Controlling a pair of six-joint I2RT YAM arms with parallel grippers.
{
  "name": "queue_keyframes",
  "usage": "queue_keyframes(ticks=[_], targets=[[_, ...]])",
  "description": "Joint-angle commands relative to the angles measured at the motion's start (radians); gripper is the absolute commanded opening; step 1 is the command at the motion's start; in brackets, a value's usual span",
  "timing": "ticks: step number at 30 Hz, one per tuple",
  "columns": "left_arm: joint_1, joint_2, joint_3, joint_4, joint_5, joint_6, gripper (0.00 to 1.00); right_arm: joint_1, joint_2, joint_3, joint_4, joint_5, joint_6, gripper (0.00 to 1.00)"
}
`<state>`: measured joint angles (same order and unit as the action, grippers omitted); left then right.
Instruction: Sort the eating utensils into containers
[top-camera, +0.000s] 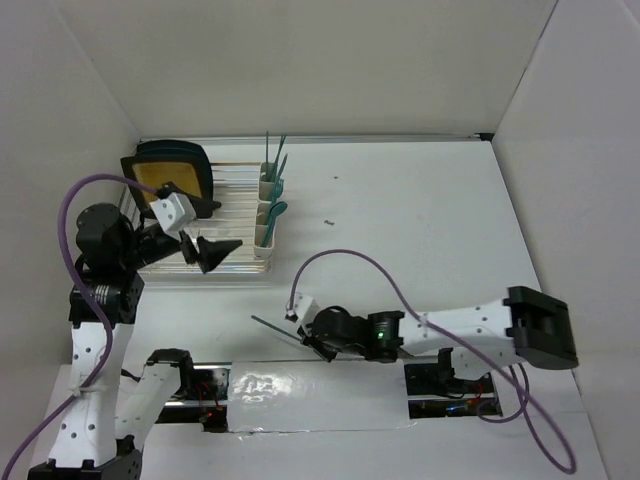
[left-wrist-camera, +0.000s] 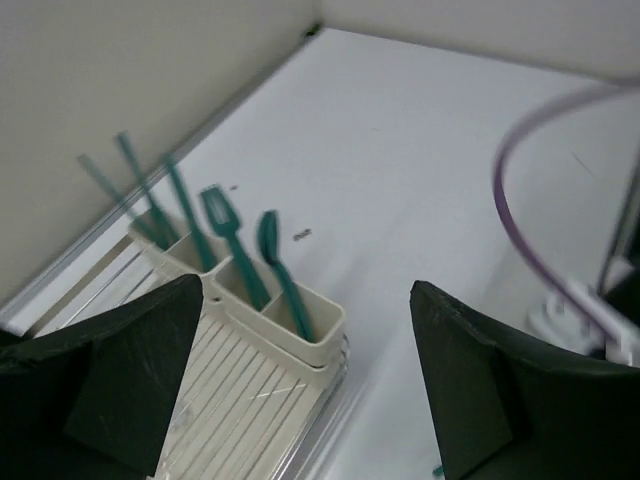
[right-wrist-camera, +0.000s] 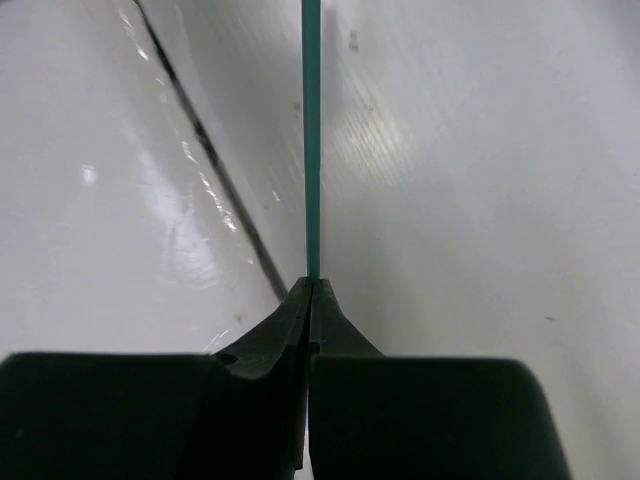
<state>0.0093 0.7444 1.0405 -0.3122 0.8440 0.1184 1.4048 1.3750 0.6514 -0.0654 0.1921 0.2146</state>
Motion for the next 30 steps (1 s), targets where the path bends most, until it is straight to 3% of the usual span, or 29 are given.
queue_keyframes(ticks=[1,7,12,14,17,18,19,23,30], targets=[[-0.005,0.013,-0.025,-0.081,0.41,0.26,0.97,0.002,-0.19,-0.012,-0.016,0.009,-0.009,0.0],[-0.046,0.113,-0.005,-0.28,0.631,0.516,0.9,-0.004,-0.353,-0.032,-0.066,0.043,-0.021,0.0],[-0.15,0.105,-0.063,-0.26,0.67,0.576,0.88,-0.004,-0.381,-0.001,-0.123,0.07,-0.026,0.0],[-0.17,0.111,-0.06,-0.261,0.632,0.581,0.88,-0.006,-0.399,0.008,-0.132,0.093,-0.027,0.0],[-0.29,0.171,-0.028,-0.353,0.598,0.621,0.87,-0.006,-0.438,0.031,-0.132,0.122,-0.04,0.0],[-0.282,0.187,-0.028,-0.363,0.568,0.625,0.86,-0.006,-0.448,0.031,-0.123,0.122,-0.043,0.0],[-0.366,0.199,-0.027,-0.367,0.525,0.624,0.85,-0.004,-0.458,0.043,-0.123,0.122,-0.046,0.0],[-0.481,0.276,0.004,-0.424,0.337,0.655,0.81,-0.004,-0.465,0.083,-0.163,0.132,-0.058,0.0],[-0.568,0.342,0.085,-0.467,0.224,0.687,0.79,-0.006,-0.429,0.12,-0.198,0.112,-0.075,0.0]])
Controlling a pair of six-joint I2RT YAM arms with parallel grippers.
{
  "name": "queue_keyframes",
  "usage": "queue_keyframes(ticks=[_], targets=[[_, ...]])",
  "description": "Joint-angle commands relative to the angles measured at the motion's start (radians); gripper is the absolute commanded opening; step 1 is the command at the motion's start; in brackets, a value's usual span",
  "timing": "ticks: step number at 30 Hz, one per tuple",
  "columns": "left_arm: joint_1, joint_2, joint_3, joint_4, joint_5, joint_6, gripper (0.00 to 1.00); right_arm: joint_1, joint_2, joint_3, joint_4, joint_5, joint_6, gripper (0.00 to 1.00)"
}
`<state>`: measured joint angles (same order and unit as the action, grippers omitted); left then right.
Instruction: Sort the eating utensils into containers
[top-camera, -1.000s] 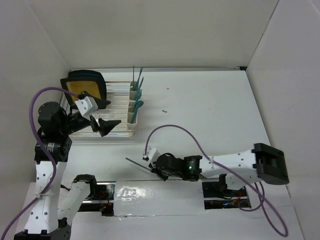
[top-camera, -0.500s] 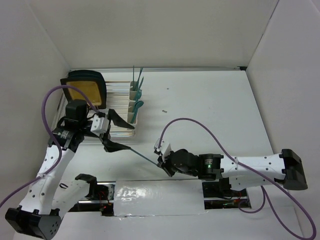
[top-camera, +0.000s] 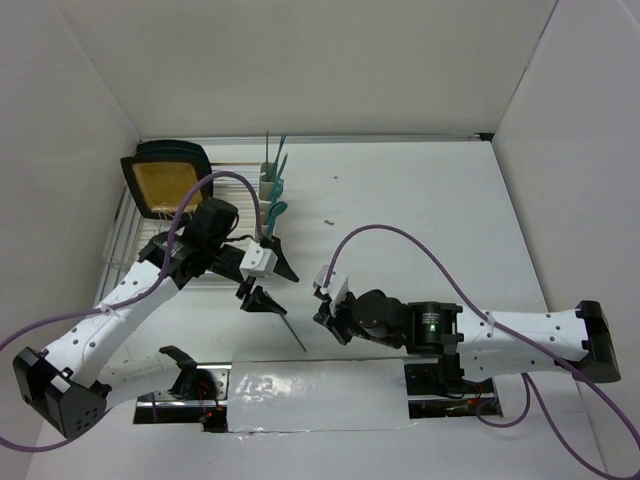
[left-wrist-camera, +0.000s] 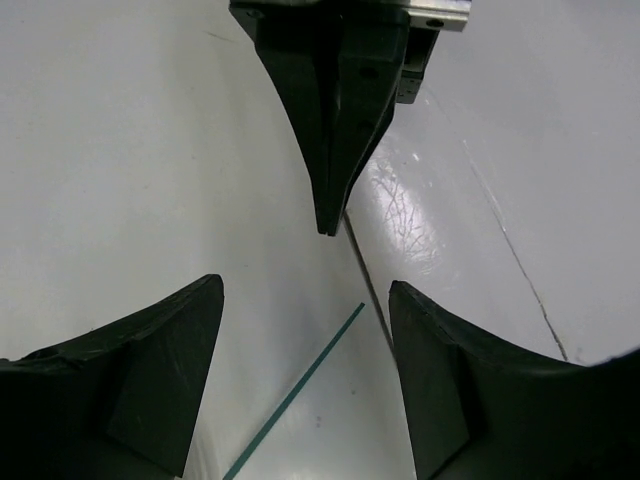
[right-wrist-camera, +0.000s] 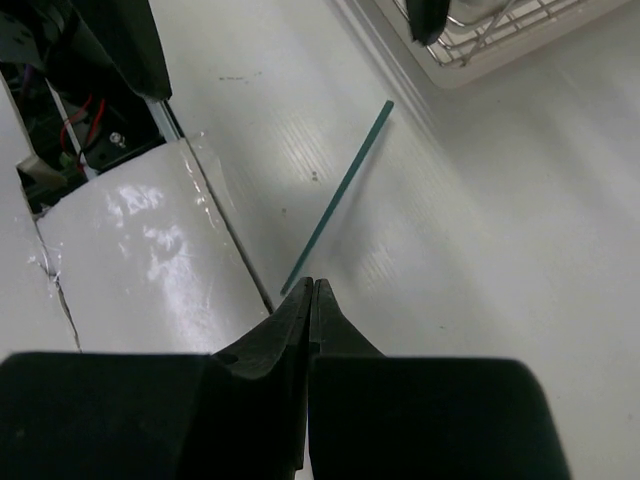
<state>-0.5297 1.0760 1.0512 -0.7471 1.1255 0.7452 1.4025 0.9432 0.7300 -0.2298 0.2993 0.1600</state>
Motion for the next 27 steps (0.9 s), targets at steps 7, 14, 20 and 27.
queue_keyframes(ticks=[7,14,20,27], targets=[[-0.095,0.039,0.047,-0.037,-0.17,0.059,0.76,-0.008,-0.037,0.031,-0.043,0.027,0.002,0.0],[-0.076,0.032,-0.002,-0.006,-0.266,0.056,0.75,-0.02,-0.055,-0.049,-0.02,0.05,0.098,0.07],[-0.079,0.102,-0.031,0.032,-0.371,0.117,0.73,-0.056,0.008,-0.049,-0.034,0.164,0.216,0.22],[-0.084,0.183,-0.088,0.146,-0.461,0.264,0.7,-0.151,0.002,-0.017,-0.14,0.193,0.392,0.38]])
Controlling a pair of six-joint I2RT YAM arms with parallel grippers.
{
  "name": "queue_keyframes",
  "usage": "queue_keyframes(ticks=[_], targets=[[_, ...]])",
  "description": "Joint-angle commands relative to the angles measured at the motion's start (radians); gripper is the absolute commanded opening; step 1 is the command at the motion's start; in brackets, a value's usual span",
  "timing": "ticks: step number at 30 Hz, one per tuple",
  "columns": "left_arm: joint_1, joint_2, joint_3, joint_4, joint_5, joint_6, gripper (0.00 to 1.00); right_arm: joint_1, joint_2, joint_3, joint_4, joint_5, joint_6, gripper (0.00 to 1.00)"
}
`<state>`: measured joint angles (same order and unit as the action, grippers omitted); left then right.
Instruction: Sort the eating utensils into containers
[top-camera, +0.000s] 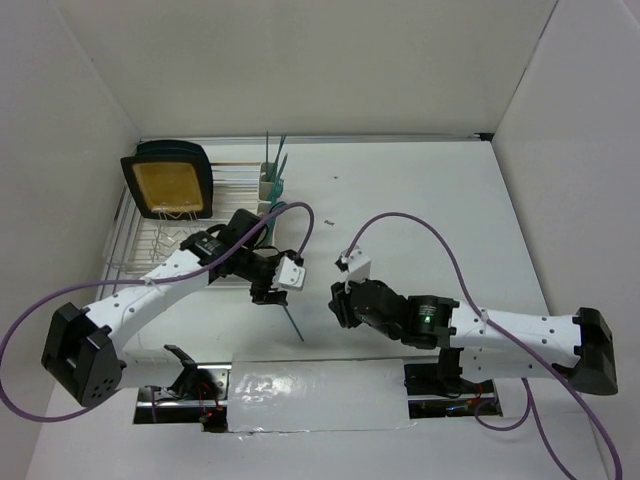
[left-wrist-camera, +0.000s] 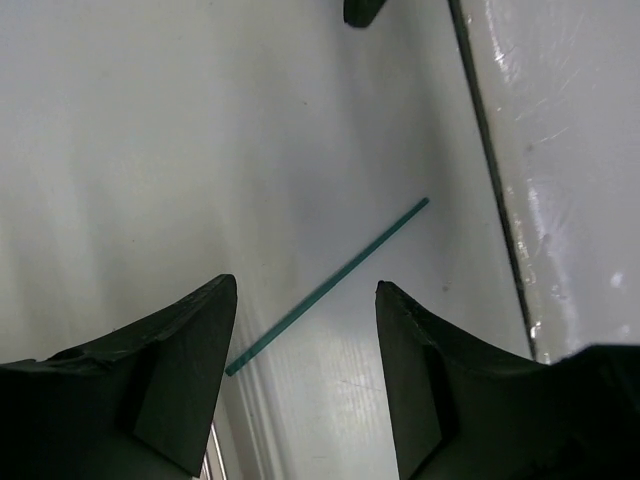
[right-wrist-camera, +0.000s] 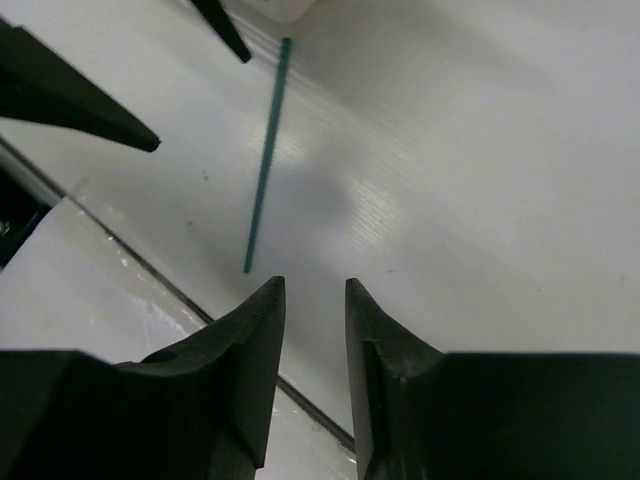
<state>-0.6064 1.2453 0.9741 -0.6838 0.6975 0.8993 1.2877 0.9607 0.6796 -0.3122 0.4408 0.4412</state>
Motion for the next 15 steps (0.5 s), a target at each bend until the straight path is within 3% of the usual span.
queue_keyframes(ticks=[1,15], targets=[[-0.015,0.022,-0.018,0.089,-0.03,0.146,0.7,-0.047,-0.02,0.046,-0.073,0.052,0.132,0.4],[-0.053,0.252,-0.077,0.148,-0.128,0.306,0.66,-0.198,-0.168,0.001,-0.107,-0.019,0.166,0.47]])
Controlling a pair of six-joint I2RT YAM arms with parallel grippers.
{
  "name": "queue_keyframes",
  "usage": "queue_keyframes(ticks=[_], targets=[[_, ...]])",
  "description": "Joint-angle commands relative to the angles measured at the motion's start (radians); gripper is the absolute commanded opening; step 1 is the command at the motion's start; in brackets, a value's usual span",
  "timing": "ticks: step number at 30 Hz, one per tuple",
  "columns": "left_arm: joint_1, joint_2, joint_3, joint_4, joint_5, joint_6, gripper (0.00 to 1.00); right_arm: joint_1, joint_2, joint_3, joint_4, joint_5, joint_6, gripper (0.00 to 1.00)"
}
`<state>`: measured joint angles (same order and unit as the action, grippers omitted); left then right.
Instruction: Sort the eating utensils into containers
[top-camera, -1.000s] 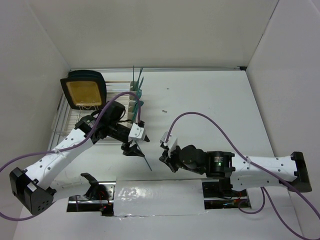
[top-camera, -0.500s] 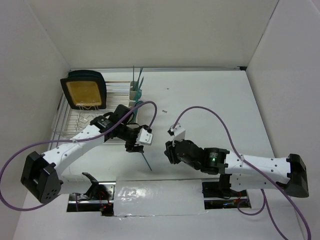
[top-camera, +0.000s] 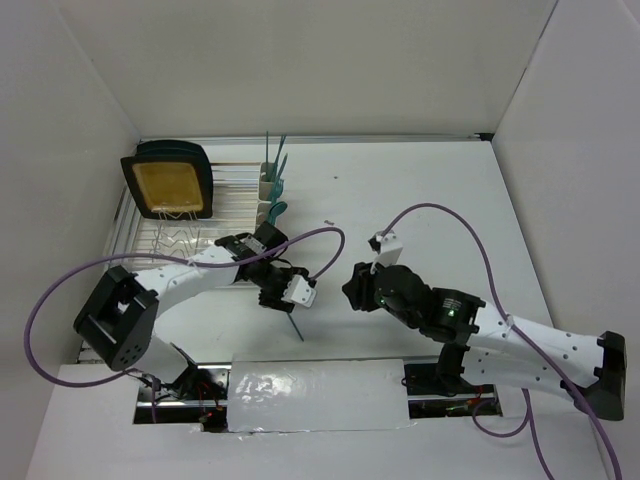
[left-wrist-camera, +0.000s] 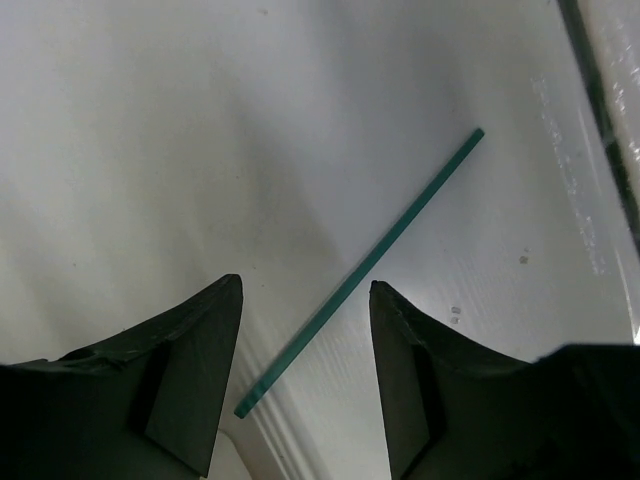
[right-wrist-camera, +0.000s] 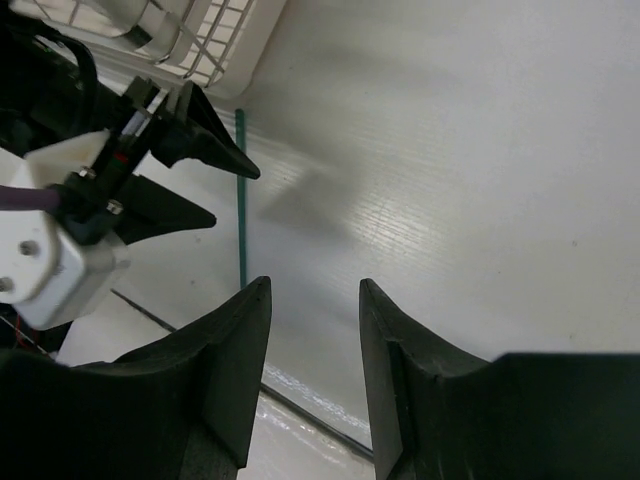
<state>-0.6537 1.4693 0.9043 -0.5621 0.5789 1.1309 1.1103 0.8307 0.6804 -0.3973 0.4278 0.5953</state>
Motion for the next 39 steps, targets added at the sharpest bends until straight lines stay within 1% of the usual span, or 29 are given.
queue_keyframes(ticks=[1,5,9,11,13,15,20,21,24,27,30,34,37,39], targets=[[-0.006,0.036,-0.007,0.03,-0.028,0.073,0.66,-0.033,-0.047,0.001,-0.021,-0.006,0.006,0.48],[0.0,0.074,0.004,0.007,-0.065,0.118,0.65,-0.085,-0.082,-0.021,0.002,-0.078,-0.012,0.5],[0.018,0.095,0.033,-0.022,-0.091,0.148,0.64,-0.144,-0.073,-0.042,0.021,-0.153,-0.031,0.5],[0.023,0.1,0.03,-0.019,-0.137,0.174,0.64,-0.184,-0.074,-0.042,0.032,-0.191,-0.045,0.5],[0.034,0.105,0.013,-0.016,-0.146,0.194,0.63,-0.208,-0.09,-0.051,0.032,-0.221,-0.055,0.5],[0.039,0.111,-0.005,0.011,-0.185,0.194,0.63,-0.247,-0.104,-0.076,0.032,-0.257,-0.068,0.5],[0.039,0.146,0.013,-0.015,-0.203,0.213,0.6,-0.323,-0.156,-0.085,0.032,-0.339,-0.089,0.5],[0.04,0.155,0.024,-0.039,-0.182,0.213,0.59,-0.355,-0.165,-0.085,0.009,-0.357,-0.103,0.5],[0.039,0.164,0.022,-0.062,-0.169,0.216,0.58,-0.381,-0.176,-0.067,-0.005,-0.388,-0.115,0.49],[0.034,0.183,-0.01,-0.065,-0.195,0.233,0.57,-0.4,-0.191,-0.056,-0.028,-0.397,-0.13,0.49],[0.023,0.194,-0.025,-0.078,-0.192,0.231,0.57,-0.399,-0.215,-0.047,-0.049,-0.42,-0.132,0.49],[0.008,0.194,-0.05,-0.099,-0.205,0.231,0.54,-0.397,-0.248,-0.047,-0.077,-0.44,-0.129,0.48],[-0.023,0.207,-0.079,-0.104,-0.228,0.228,0.46,-0.399,-0.271,-0.047,-0.086,-0.475,-0.12,0.48],[-0.032,0.218,-0.07,-0.134,-0.214,0.219,0.46,-0.395,-0.274,-0.047,-0.086,-0.484,-0.12,0.47]])
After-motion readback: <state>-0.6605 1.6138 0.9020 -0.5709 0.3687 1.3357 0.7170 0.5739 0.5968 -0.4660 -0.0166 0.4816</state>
